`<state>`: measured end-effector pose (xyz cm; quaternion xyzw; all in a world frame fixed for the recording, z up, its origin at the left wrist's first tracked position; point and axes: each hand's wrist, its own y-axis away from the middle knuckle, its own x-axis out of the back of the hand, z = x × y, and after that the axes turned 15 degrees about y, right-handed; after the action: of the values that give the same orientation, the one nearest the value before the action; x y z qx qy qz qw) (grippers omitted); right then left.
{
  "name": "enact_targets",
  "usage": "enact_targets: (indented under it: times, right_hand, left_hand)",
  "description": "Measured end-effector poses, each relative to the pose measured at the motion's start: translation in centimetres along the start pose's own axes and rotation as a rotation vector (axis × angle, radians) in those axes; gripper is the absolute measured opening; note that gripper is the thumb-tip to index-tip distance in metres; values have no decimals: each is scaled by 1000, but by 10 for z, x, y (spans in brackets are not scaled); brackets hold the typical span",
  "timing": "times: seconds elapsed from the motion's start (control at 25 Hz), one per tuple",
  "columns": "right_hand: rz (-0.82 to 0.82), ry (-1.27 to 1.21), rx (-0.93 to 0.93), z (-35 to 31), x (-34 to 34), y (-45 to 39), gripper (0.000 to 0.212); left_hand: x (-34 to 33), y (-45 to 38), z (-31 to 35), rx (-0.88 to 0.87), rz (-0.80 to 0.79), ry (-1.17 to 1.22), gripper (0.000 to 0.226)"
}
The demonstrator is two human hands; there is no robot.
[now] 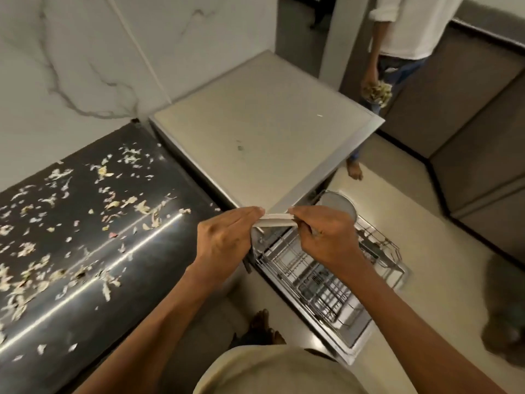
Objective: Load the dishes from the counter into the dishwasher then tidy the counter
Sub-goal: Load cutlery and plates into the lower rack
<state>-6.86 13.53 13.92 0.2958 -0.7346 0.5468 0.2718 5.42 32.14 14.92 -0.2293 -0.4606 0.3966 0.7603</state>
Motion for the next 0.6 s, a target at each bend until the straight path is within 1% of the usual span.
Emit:
enact_targets:
  times: [0.16, 0.28, 0.48, 0.6]
  right_hand:
    - [55, 95, -94, 25, 21, 26, 26]
    - [77, 151, -192, 41, 35, 47, 24]
    - [46, 237, -345, 73, 39, 84, 31]
    - [12, 216, -408, 98, 29, 100, 31]
  left_hand:
    - [-44, -9, 0, -60, -47, 209, 22]
    - [-76, -16, 4, -70, -114, 329, 26]
    - [-135, -19, 0, -75, -275, 395, 35]
    - [-167, -19, -6, -53, -354, 400, 33]
